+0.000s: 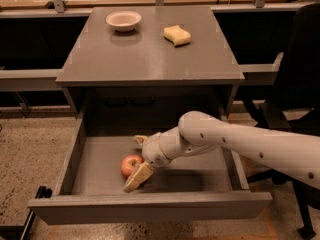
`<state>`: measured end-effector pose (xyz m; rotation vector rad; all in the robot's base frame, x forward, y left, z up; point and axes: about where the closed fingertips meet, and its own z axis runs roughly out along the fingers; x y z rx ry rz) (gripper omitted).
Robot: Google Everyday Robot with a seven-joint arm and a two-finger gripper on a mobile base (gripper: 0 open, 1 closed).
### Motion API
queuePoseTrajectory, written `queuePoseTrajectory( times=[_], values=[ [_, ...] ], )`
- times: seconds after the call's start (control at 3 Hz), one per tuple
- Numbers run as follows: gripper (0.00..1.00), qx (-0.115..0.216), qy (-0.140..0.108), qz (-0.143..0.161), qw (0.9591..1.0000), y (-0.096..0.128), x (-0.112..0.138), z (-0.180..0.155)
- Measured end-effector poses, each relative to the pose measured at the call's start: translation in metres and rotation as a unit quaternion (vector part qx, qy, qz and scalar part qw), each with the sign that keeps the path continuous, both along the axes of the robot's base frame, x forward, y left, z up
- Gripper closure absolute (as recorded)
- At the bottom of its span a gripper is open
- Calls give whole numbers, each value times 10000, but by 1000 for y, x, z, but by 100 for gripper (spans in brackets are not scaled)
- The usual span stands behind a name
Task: Pick apple from top drawer and place on counter
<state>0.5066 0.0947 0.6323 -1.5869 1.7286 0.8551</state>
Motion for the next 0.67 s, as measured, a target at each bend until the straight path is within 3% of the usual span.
queuePoseTrajectory(
  times=[0.67],
  values=[
    [42,79,183,62,9998,12,-4,-21]
  ],
)
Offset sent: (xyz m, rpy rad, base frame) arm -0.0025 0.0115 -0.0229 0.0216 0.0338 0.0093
